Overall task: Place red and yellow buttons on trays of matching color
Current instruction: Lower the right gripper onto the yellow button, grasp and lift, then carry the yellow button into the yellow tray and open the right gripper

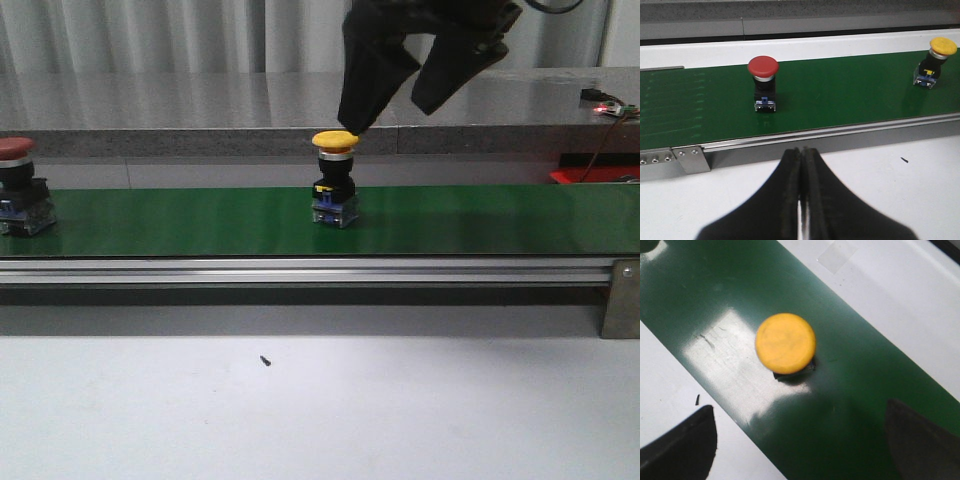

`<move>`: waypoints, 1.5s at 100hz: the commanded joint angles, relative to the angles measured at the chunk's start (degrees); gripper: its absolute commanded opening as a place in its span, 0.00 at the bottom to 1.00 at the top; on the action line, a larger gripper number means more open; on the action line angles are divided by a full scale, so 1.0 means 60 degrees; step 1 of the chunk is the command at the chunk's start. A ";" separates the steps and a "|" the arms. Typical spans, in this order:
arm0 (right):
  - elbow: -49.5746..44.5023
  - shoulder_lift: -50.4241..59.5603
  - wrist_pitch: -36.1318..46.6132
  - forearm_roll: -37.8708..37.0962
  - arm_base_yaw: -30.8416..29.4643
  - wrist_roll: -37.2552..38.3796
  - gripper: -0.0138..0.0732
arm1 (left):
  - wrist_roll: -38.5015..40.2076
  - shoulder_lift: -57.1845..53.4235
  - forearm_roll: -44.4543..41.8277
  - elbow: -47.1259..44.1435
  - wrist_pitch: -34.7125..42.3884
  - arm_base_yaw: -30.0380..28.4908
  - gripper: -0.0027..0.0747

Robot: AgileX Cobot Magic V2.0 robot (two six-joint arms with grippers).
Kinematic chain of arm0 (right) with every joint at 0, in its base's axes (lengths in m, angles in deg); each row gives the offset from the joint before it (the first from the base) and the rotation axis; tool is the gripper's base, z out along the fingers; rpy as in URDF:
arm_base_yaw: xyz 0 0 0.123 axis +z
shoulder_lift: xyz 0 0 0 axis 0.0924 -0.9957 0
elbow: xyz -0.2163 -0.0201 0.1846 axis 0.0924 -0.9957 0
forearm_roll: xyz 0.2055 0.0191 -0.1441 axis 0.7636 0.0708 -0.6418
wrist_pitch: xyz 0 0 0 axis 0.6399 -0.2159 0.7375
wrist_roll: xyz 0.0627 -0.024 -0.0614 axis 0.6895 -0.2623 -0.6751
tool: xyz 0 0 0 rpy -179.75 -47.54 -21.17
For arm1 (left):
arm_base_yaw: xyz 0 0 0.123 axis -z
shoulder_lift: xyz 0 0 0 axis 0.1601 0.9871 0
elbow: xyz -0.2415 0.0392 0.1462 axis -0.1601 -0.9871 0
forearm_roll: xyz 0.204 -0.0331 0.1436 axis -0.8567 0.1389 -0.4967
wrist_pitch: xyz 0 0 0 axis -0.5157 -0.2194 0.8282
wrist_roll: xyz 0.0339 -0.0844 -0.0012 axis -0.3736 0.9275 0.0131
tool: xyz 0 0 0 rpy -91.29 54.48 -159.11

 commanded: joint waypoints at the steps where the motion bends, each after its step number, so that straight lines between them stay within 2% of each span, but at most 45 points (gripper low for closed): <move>1: 0.0417 0.0192 0.0479 0.0021 0.0068 -0.0080 0.92 | -0.0013 0.0027 0.0305 0.0274 0.0577 0.0071 0.01; 43: 0.0918 -0.0842 0.1182 0.0021 0.0069 -0.0080 0.91 | -0.0013 0.0027 0.0305 0.0274 0.0577 0.0071 0.01; 55: 0.0918 -0.0949 0.1142 0.0021 0.0069 -0.0080 0.79 | -0.0013 0.0027 0.0305 0.0274 0.0590 0.0071 0.01; 74: 0.0918 -0.0949 0.1119 -0.0025 0.0008 -0.0070 0.48 | -0.0013 0.0027 0.0305 0.0274 0.0590 0.0071 0.01; 86: 0.0918 -0.0949 0.1119 -0.0015 -0.0151 -0.0070 0.38 | -0.0013 0.0027 0.0305 0.0274 0.0590 0.0071 0.01; 116: 0.0908 -0.0382 0.0478 -0.0015 -0.0969 0.0514 0.37 | -0.0013 0.0027 0.0305 0.0274 0.0590 0.0071 0.01; 129: 0.0850 0.0214 0.0007 -0.0015 -0.1647 0.0543 0.37 | -0.0013 0.0027 0.0305 0.0274 0.0590 0.0071 0.01; 150: 0.0337 0.1169 0.0030 -0.0015 -0.3095 0.0541 0.37 | -0.0013 0.0027 0.0305 0.0274 0.0590 0.0071 0.01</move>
